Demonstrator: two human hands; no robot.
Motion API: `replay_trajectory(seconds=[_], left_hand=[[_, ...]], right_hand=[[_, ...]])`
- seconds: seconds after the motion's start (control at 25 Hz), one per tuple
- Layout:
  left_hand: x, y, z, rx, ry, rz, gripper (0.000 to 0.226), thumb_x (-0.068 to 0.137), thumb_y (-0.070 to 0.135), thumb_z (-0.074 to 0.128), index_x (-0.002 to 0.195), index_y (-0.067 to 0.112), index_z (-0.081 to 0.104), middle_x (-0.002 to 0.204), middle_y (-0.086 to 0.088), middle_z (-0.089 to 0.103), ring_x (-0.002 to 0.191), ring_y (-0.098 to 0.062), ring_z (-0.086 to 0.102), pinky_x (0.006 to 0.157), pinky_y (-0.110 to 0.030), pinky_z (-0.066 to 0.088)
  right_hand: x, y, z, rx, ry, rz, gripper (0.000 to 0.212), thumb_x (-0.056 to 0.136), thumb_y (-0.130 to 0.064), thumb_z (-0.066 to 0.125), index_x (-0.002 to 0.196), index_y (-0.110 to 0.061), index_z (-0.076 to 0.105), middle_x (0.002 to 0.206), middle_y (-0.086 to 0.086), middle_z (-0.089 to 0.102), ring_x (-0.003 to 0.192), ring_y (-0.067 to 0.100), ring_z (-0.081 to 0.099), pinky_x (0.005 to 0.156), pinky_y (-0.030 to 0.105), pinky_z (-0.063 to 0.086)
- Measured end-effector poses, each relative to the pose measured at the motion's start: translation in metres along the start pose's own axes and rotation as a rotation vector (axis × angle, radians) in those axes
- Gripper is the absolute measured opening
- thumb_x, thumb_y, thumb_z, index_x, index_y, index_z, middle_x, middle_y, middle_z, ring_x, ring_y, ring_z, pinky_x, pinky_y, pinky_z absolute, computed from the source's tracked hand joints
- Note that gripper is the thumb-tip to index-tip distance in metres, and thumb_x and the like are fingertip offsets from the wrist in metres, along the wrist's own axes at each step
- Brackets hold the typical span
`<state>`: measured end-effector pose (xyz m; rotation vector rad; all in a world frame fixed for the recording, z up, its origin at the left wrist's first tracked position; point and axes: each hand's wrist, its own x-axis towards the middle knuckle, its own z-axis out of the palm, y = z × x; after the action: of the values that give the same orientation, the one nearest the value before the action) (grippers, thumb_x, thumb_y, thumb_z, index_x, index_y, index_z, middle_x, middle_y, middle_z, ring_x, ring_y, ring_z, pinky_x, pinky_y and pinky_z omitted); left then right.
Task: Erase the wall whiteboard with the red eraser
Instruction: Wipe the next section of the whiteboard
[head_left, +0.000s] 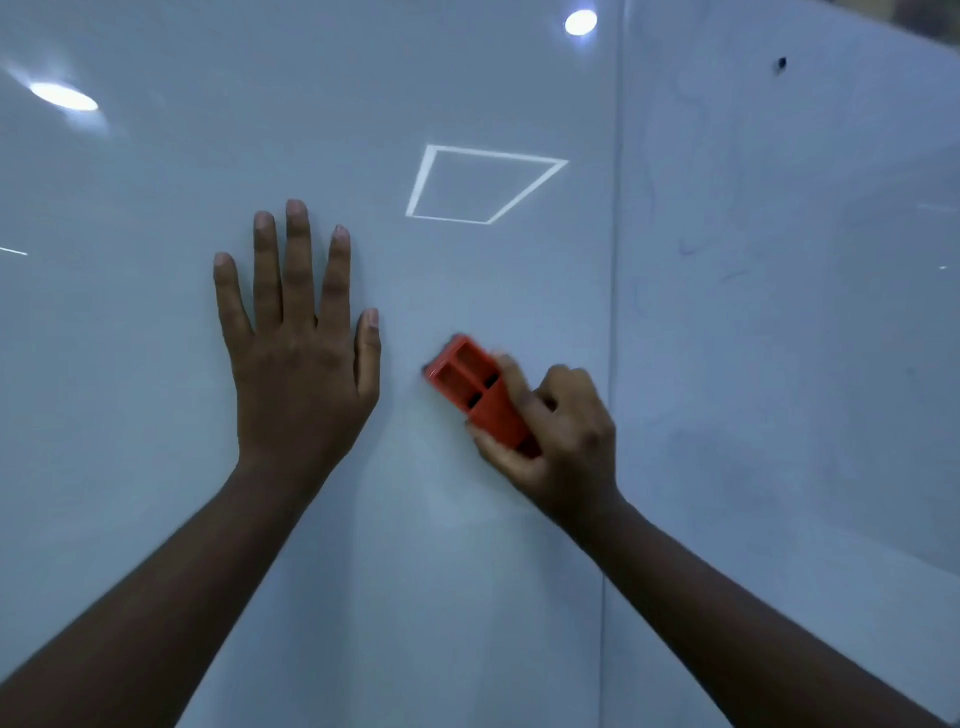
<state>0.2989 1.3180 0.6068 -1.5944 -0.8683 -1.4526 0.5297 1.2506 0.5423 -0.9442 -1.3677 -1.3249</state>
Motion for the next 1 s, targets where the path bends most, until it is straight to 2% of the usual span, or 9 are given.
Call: replay_trajectory(seconds=[0.08, 0.16, 0.36, 0.52, 0.6, 0.72, 0.8, 0.88, 1.0], left_hand=[[-0.005, -0.001, -0.002, -0.007, -0.010, 0.007, 0.062, 0.115, 0.038, 0.027, 0.170, 0.012, 0.012, 0.177, -0.019, 0.004, 0.164, -0.038, 0.002, 0.132, -0.057, -0.001], [-0.014, -0.002, -0.003, -0.022, -0.021, 0.019, 0.063, 0.115, 0.038, 0.029, 0.170, 0.013, 0.012, 0.177, -0.019, 0.005, 0.164, -0.038, 0.003, 0.132, -0.056, -0.001], [-0.040, 0.003, -0.006, -0.022, -0.044, 0.011, 0.063, 0.116, 0.038, 0.029, 0.170, 0.013, 0.011, 0.176, -0.020, 0.006, 0.164, -0.039, 0.004, 0.131, -0.055, -0.003], [-0.059, 0.013, -0.006, -0.019, -0.063, -0.022, 0.063, 0.115, 0.038, 0.028, 0.170, 0.012, 0.012, 0.175, -0.023, 0.008, 0.163, -0.044, 0.007, 0.130, -0.058, -0.001], [-0.072, 0.019, -0.006, -0.021, -0.072, -0.031, 0.063, 0.115, 0.038, 0.029, 0.170, 0.012, 0.013, 0.174, -0.024, 0.010, 0.162, -0.045, 0.009, 0.131, -0.059, 0.002], [-0.096, 0.023, -0.006, -0.035, -0.093, -0.021, 0.063, 0.115, 0.037, 0.033, 0.169, 0.011, 0.017, 0.174, -0.025, 0.014, 0.161, -0.046, 0.013, 0.131, -0.059, 0.003], [-0.115, 0.021, -0.006, -0.060, -0.092, 0.007, 0.063, 0.114, 0.035, 0.038, 0.169, 0.009, 0.021, 0.173, -0.025, 0.017, 0.160, -0.046, 0.016, 0.131, -0.058, 0.004], [-0.136, 0.016, -0.007, -0.084, -0.096, 0.042, 0.063, 0.113, 0.032, 0.044, 0.167, 0.008, 0.024, 0.172, -0.025, 0.020, 0.160, -0.046, 0.019, 0.131, -0.057, 0.006], [-0.170, 0.012, -0.009, -0.078, -0.119, 0.070, 0.064, 0.111, 0.031, 0.049, 0.167, 0.008, 0.026, 0.172, -0.023, 0.021, 0.159, -0.044, 0.021, 0.132, -0.056, 0.006]], right_hand=[[-0.011, -0.003, -0.006, 0.004, -0.049, -0.136, 0.059, 0.091, -0.048, 0.075, 0.136, -0.010, 0.067, 0.076, 0.009, 0.051, 0.065, 0.026, 0.047, 0.057, 0.039, 0.043], [-0.018, 0.017, -0.016, -0.032, -0.066, -0.115, 0.058, 0.091, -0.047, 0.076, 0.136, -0.010, 0.067, 0.076, 0.010, 0.051, 0.065, 0.028, 0.049, 0.057, 0.041, 0.045], [-0.058, 0.044, -0.037, -0.080, -0.050, 0.412, 0.063, 0.093, -0.048, 0.072, 0.145, -0.014, 0.059, 0.084, 0.004, 0.048, 0.076, 0.020, 0.046, 0.062, 0.034, 0.045], [-0.088, -0.007, -0.036, 0.027, -0.094, 0.581, 0.066, 0.091, -0.047, 0.072, 0.148, -0.018, 0.057, 0.089, 0.003, 0.048, 0.081, 0.021, 0.047, 0.073, 0.033, 0.046], [-0.109, -0.049, -0.035, 0.076, -0.164, 0.538, 0.064, 0.089, -0.046, 0.074, 0.146, -0.021, 0.058, 0.091, 0.006, 0.050, 0.083, 0.025, 0.049, 0.074, 0.041, 0.046], [-0.148, -0.107, -0.039, 0.080, -0.345, 0.366, 0.061, 0.092, -0.053, 0.072, 0.146, -0.030, 0.055, 0.097, 0.006, 0.054, 0.086, 0.025, 0.051, 0.072, 0.044, 0.045], [-0.158, -0.111, -0.042, 0.064, -0.401, 0.338, 0.059, 0.092, -0.057, 0.070, 0.145, -0.034, 0.057, 0.099, 0.005, 0.056, 0.087, 0.024, 0.053, 0.073, 0.043, 0.046], [-0.163, -0.090, -0.048, 0.049, -0.365, 0.450, 0.061, 0.090, -0.056, 0.073, 0.144, -0.032, 0.059, 0.099, 0.005, 0.056, 0.087, 0.026, 0.054, 0.075, 0.042, 0.047], [-0.179, -0.051, -0.064, 0.074, -0.228, 0.828, 0.067, 0.089, -0.052, 0.074, 0.149, -0.032, 0.053, 0.098, -0.001, 0.049, 0.086, 0.021, 0.054, 0.078, 0.040, 0.052]])
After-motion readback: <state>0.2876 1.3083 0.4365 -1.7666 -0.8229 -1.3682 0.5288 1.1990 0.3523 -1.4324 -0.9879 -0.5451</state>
